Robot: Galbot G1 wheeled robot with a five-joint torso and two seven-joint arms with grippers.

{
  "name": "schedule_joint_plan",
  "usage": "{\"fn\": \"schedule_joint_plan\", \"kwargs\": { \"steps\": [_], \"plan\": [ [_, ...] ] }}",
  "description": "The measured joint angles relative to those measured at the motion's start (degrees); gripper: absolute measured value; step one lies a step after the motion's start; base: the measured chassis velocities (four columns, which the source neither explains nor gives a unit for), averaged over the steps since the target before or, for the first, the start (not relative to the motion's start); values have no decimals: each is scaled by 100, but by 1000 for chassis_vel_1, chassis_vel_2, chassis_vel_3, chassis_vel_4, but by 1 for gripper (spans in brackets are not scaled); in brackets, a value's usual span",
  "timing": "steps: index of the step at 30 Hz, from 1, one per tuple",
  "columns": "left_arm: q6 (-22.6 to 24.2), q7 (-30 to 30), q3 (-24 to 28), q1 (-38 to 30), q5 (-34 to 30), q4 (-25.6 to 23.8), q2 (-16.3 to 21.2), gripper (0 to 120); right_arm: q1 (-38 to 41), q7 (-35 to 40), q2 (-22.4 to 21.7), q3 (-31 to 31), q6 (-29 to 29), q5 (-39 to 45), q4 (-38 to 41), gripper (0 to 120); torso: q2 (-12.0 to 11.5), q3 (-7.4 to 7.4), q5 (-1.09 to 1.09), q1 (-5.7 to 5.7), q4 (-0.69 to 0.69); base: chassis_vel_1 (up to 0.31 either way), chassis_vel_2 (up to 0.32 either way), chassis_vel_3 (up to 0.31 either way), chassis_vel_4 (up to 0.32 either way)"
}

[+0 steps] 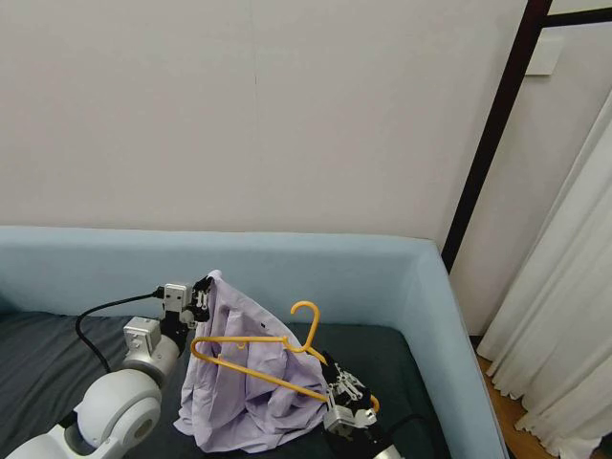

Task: Pick up the clothes from the sofa and hang them on the clothes hanger.

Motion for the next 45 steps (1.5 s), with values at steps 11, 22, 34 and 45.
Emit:
{"fn": "schedule_joint_plan", "kwargs": {
  "steps": [11, 22, 34, 45],
  "plan": [
    [-12, -1, 73, -98, 15, 153, 9, 0, 129, 324, -84, -165, -952, -238, -244, 6, 0, 0, 0, 0, -1, 0, 0, 0, 0],
    [-18, -10, 140, 133, 19, -116, -8, 0, 157, 362, -58, -68, -1100, -44, -303, 6, 0, 0, 0, 0, 0, 0, 0, 0, 0],
    [-20, -43, 30, 834, 29, -615, -175, 0, 460, 430, 327, -343, -1223, 299, -479, 6, 0, 0, 0, 0, 0, 0, 0, 0, 0],
    [-94, 34, 163, 1035, 5, -1137, -281, 0, 914, 539, 554, -436, -1272, 593, -829, 6, 0, 0, 1, 0, -1, 0, 0, 0, 0]
  ]
}}
